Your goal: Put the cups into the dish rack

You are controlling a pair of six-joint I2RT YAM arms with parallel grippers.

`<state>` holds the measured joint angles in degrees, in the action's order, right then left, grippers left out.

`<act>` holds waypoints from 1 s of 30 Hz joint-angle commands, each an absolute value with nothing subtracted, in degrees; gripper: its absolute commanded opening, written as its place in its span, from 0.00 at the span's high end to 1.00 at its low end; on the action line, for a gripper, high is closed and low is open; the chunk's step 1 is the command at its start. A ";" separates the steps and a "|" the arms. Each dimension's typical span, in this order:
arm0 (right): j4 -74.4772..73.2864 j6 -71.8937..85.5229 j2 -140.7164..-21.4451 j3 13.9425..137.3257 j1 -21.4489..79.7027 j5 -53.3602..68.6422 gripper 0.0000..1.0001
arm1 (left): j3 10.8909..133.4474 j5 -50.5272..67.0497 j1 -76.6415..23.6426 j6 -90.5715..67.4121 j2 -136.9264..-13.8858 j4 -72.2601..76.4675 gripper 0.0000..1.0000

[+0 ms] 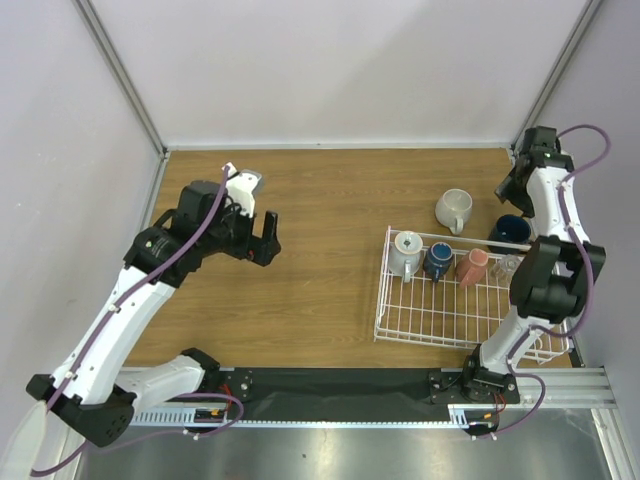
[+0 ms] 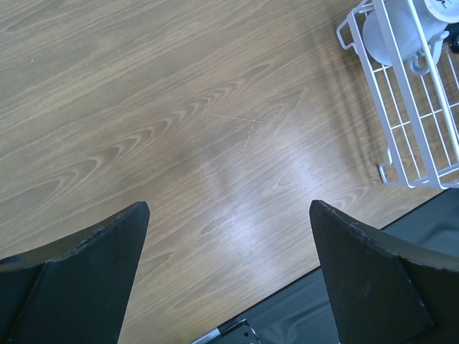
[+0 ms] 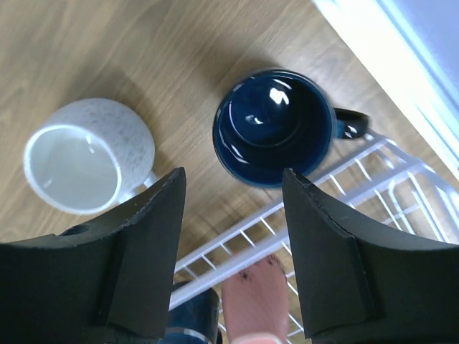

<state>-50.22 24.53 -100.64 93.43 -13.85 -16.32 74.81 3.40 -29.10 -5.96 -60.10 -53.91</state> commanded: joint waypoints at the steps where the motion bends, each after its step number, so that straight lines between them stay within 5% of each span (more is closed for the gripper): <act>1: -50.36 24.08 -103.96 97.12 -13.54 -15.21 0.39 | 77.61 4.04 -28.65 -5.45 -58.36 -54.14 0.00; 20: -50.01 27.34 -114.87 97.12 -13.01 -15.03 0.56 | 80.07 2.99 -28.65 -7.47 -59.50 -57.92 0.00; 30: -49.92 26.80 -117.86 99.75 -13.10 -15.03 0.88 | 80.77 2.46 -28.65 -7.91 -60.12 -58.36 0.00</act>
